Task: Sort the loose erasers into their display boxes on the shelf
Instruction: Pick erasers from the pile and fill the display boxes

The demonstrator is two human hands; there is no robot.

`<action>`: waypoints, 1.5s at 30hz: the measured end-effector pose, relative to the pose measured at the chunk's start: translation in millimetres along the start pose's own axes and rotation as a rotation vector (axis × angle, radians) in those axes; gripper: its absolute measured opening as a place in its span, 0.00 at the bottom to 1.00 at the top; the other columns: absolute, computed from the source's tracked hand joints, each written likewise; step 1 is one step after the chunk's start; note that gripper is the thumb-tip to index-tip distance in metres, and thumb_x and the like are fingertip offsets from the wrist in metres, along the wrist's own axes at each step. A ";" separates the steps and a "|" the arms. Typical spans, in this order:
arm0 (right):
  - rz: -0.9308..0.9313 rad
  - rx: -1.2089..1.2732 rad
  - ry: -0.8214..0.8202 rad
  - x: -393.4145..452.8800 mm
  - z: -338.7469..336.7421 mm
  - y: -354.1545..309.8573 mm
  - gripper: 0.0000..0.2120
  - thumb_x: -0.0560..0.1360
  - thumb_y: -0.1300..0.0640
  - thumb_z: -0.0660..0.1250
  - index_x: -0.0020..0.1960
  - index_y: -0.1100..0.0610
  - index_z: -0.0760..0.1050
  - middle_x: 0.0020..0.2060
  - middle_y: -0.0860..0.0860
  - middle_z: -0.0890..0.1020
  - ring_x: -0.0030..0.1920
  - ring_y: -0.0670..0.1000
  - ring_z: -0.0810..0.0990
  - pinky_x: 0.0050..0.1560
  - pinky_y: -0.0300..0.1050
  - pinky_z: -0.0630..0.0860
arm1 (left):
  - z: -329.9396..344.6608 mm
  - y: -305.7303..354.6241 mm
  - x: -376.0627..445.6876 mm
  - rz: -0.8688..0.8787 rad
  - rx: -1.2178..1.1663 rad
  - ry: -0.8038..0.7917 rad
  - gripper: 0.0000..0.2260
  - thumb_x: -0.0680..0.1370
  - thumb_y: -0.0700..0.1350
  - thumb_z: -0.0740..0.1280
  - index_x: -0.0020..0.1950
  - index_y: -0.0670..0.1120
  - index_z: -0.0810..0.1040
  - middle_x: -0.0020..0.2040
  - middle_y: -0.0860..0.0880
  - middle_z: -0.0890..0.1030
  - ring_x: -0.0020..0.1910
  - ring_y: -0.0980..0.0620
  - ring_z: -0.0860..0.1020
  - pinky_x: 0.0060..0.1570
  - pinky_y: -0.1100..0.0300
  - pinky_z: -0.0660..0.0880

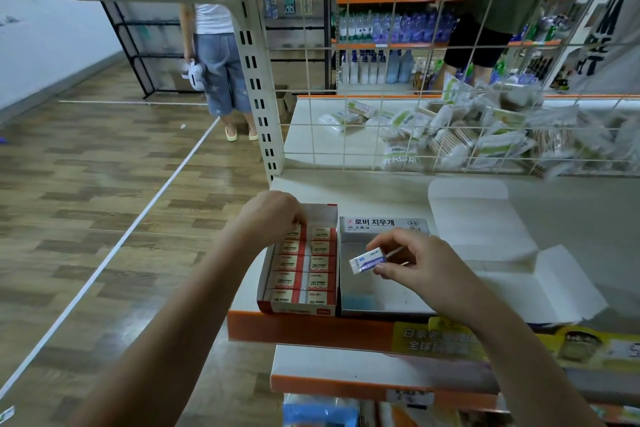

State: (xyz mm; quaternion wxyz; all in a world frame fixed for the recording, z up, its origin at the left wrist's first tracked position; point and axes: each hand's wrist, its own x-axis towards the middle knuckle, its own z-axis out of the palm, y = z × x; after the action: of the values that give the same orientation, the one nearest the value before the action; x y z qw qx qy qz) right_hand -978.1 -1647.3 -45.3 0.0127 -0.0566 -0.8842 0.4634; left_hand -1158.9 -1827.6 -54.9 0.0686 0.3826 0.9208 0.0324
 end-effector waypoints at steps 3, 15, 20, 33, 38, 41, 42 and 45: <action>-0.002 -0.001 -0.010 0.6 1.2 1.3 0.10 0.73 0.60 0.69 0.48 0.45 0.77 0.41 0.43 0.81 0.43 0.40 0.80 0.45 0.36 0.77 | 4.0 -1.6 0.5 -0.038 -0.005 0.041 0.09 0.77 0.39 0.61 0.49 0.50 0.78 0.44 0.52 0.81 0.42 0.51 0.78 0.44 0.54 0.79; -0.024 -0.026 -0.055 5.8 3.6 2.1 0.09 0.74 0.58 0.68 0.49 0.44 0.75 0.43 0.42 0.80 0.45 0.40 0.79 0.48 0.38 0.77 | 6.4 6.5 1.3 -0.093 0.073 0.029 0.08 0.78 0.43 0.61 0.48 0.50 0.79 0.43 0.52 0.80 0.41 0.51 0.77 0.38 0.59 0.73; -0.025 -0.036 -0.057 6.8 2.9 3.5 0.09 0.74 0.58 0.68 0.49 0.44 0.75 0.43 0.42 0.80 0.45 0.41 0.79 0.49 0.37 0.77 | 11.0 7.8 2.4 -0.107 0.092 0.018 0.09 0.78 0.43 0.59 0.48 0.47 0.79 0.44 0.49 0.80 0.42 0.49 0.77 0.36 0.58 0.71; -0.056 0.084 0.077 -1.6 -33.0 0.7 0.13 0.72 0.63 0.69 0.49 0.46 0.78 0.40 0.43 0.83 0.42 0.41 0.81 0.45 0.33 0.77 | -16.8 42.6 -11.7 0.019 0.062 0.108 0.12 0.80 0.50 0.60 0.61 0.51 0.75 0.53 0.52 0.79 0.50 0.55 0.73 0.46 0.62 0.72; -0.005 0.061 0.219 -21.5 -66.3 17.3 0.14 0.71 0.65 0.70 0.47 0.46 0.78 0.39 0.42 0.83 0.40 0.42 0.82 0.43 0.33 0.77 | -31.4 85.8 -12.4 0.186 0.015 0.145 0.13 0.80 0.50 0.59 0.64 0.54 0.74 0.58 0.55 0.78 0.58 0.55 0.71 0.50 0.60 0.71; 0.054 0.052 0.252 -37.4 -77.1 32.1 0.13 0.71 0.65 0.70 0.46 0.47 0.78 0.40 0.42 0.83 0.40 0.44 0.82 0.44 0.38 0.78 | -28.0 111.1 -8.3 0.295 0.004 0.133 0.14 0.80 0.48 0.59 0.65 0.55 0.72 0.60 0.56 0.76 0.60 0.55 0.70 0.53 0.60 0.70; 0.071 0.052 0.258 -42.9 -79.5 37.8 0.13 0.71 0.65 0.70 0.46 0.47 0.78 0.40 0.42 0.83 0.40 0.44 0.82 0.44 0.38 0.78 | -25.3 119.4 -6.4 0.334 0.004 0.124 0.14 0.80 0.47 0.59 0.66 0.55 0.71 0.61 0.56 0.76 0.60 0.54 0.70 0.54 0.60 0.70; 0.119 0.049 0.272 -57.1 -84.1 53.1 0.13 0.71 0.66 0.70 0.46 0.48 0.77 0.37 0.45 0.83 0.39 0.44 0.82 0.42 0.36 0.78 | -15.0 141.7 -1.6 0.450 -0.011 0.087 0.16 0.80 0.45 0.59 0.67 0.55 0.70 0.62 0.55 0.75 0.60 0.54 0.70 0.57 0.58 0.70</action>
State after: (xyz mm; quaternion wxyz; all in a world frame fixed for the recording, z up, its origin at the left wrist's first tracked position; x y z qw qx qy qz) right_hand -910.3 -1554.9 -39.2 0.1062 -0.1709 -0.8579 0.4728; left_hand -1060.8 -1728.9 -24.0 0.0221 0.5763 0.8140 0.0685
